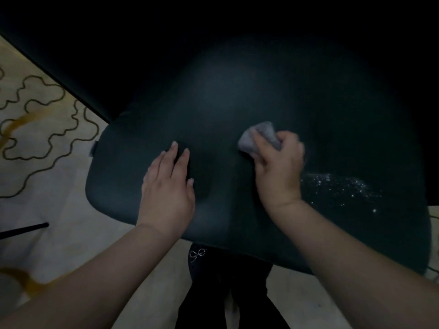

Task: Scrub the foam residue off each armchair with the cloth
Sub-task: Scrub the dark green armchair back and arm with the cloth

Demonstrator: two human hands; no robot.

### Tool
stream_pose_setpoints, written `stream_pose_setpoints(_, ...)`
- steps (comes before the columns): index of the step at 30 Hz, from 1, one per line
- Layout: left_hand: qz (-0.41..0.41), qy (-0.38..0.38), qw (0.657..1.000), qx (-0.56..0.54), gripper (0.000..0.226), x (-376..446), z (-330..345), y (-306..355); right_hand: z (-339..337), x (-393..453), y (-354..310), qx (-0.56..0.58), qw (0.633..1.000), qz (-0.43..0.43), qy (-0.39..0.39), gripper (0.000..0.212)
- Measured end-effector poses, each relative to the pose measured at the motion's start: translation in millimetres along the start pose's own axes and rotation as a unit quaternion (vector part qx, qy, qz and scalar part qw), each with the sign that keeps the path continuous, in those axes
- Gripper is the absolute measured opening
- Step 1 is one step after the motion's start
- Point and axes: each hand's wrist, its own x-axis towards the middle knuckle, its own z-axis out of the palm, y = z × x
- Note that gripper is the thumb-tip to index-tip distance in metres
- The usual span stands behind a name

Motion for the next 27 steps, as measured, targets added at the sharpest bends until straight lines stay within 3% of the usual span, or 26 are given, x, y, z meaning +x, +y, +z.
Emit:
stream_pose_setpoints(4,0.012,0.002,1.000,0.008,0.055,5.4,-1.3,5.1,8.9,-50.2,-22.9,0.007,0.982,-0.165,-0.091,0.045)
stream_pose_setpoints(6,0.015,0.005,1.000,0.004,0.055,6.2,-0.6,9.6,-11.9,-53.5,5.5,0.005,0.976,-0.179,-0.124,0.040)
stream_pose_setpoints(9,0.034,0.005,0.999,0.003,0.054,5.5,5.3,19.9,-38.9,-23.8,55.6,-0.037,0.993,-0.081,-0.077,0.022)
stream_pose_setpoints(12,0.034,0.014,0.999,-0.001,0.054,6.4,13.4,33.0,-40.2,-1.8,70.7,-0.064,0.997,0.045,0.000,0.031)
stream_pose_setpoints(13,0.033,0.018,0.999,-0.009,0.053,6.5,15.7,37.6,-39.1,-7.1,64.2,-0.054,0.997,0.047,-0.007,0.034)
stream_pose_setpoints(16,0.052,0.017,0.998,-0.014,0.053,3.3,22.3,50.6,-48.3,-48.4,60.2,-0.046,0.992,-0.073,-0.095,0.042)
stream_pose_setpoints(18,0.069,0.008,0.997,-0.018,0.052,-1.7,26.2,56.2,-70.3,-64.6,82.6,-0.051,0.986,-0.106,-0.118,0.046)
stream_pose_setpoints(21,0.090,0.013,0.996,-0.020,0.050,-5.4,30.1,62.6,-92.6,-52.7,116.5,-0.081,0.993,-0.055,-0.065,0.045)
stream_pose_setpoints(24,0.091,0.029,0.995,-0.029,0.048,-2.1,33.2,73.7,-76.2,-23.5,109.8,-0.070,0.995,0.076,0.014,0.044)
stream_pose_setpoints(26,0.102,0.025,0.994,-0.030,0.048,0.1,35.5,85.1,-62.5,-25.9,84.0,-0.032,0.994,0.105,0.014,0.044)
stream_pose_setpoints(27,0.111,0.020,0.993,-0.028,0.049,1.1,36.5,91.5,-59.7,-37.7,76.8,-0.029,0.997,0.073,-0.015,0.045)
